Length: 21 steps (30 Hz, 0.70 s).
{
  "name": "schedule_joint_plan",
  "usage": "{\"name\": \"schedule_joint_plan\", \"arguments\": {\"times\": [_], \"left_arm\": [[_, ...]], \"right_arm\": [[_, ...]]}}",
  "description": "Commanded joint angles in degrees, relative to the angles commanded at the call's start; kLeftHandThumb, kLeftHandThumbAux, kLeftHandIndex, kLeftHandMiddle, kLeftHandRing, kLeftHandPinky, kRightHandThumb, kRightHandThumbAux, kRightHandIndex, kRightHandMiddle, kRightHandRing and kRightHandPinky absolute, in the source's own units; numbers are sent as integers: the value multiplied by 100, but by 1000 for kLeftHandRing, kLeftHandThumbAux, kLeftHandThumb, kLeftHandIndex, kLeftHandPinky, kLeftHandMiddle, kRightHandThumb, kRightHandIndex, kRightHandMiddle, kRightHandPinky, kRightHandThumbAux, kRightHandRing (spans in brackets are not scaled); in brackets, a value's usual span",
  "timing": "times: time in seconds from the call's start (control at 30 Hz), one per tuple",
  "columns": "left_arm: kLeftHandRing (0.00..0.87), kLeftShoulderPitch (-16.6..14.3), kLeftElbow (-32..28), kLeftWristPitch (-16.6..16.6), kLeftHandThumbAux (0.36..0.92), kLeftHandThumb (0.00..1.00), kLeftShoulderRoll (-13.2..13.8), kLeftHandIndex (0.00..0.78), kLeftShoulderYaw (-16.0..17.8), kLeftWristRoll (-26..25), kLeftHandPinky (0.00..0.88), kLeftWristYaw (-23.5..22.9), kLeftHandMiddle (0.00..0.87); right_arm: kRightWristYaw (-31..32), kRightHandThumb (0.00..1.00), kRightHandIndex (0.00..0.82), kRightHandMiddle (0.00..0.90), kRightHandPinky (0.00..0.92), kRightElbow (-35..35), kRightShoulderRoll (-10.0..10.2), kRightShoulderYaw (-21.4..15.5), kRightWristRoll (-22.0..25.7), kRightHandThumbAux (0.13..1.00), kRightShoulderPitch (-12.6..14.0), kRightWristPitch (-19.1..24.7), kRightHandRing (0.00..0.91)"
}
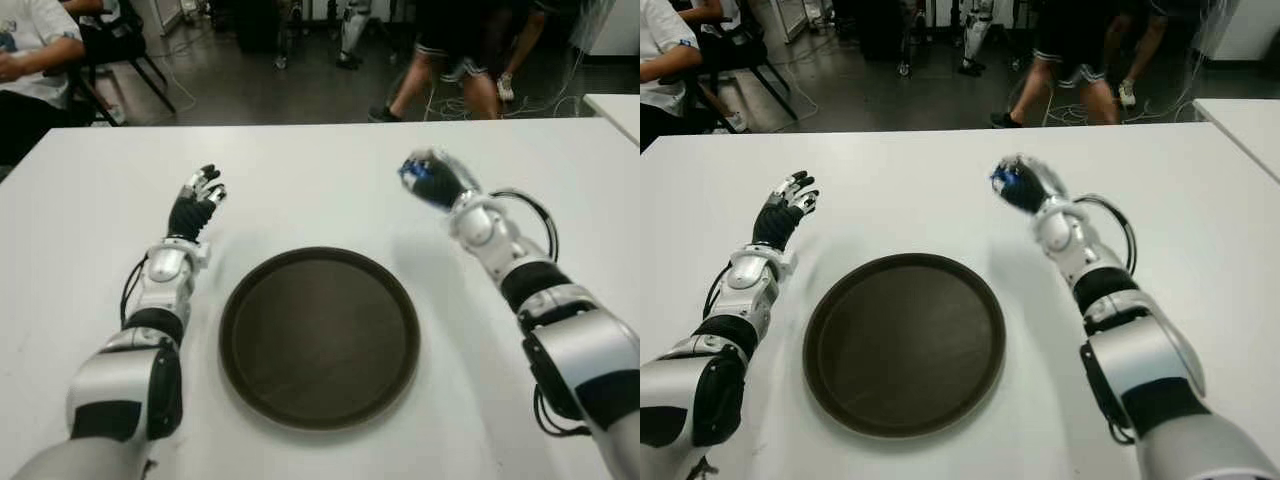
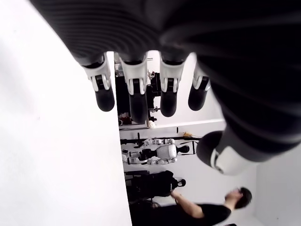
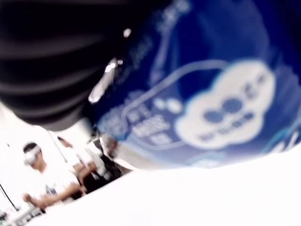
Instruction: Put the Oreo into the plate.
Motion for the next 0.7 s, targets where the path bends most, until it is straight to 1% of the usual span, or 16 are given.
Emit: {"name": "schedule_joint_plan", "arguments": {"times": [0.07, 0.17, 0.37, 0.43, 0.53, 0.7], "left_arm": [[112, -4, 0, 3, 600, 105, -1, 63, -14, 19, 103, 33, 132], [113, -6, 1, 13, 612, 102, -3, 65, -34, 45, 102, 76, 133], [115, -14, 1, 48, 641, 99, -19, 65, -23, 39, 104, 112, 131], [115, -15, 0, 54, 644, 97, -21, 65, -22, 37, 104, 114, 130], [111, -17, 8, 62, 643, 95, -23, 63, -10, 26, 101, 105, 129], [116, -6, -1, 10, 627, 91, -32, 64, -10, 26, 105, 86, 134]], "right_arm": [[-61, 682, 432, 736, 693, -489, 4, 5, -37, 735, 199, 72, 732], [-146, 681, 432, 737, 703, -931, 46, 56, -121, 735, 411, 170, 735], [-310, 681, 433, 750, 730, -1563, 233, 281, -414, 734, 775, 315, 755], [-299, 681, 434, 753, 736, -1726, 257, 324, -474, 734, 857, 361, 759], [-166, 681, 434, 755, 741, -2040, 303, 484, -602, 734, 1045, 359, 763], [262, 681, 433, 745, 739, -2479, 310, 730, -729, 734, 1235, 377, 759]]}}
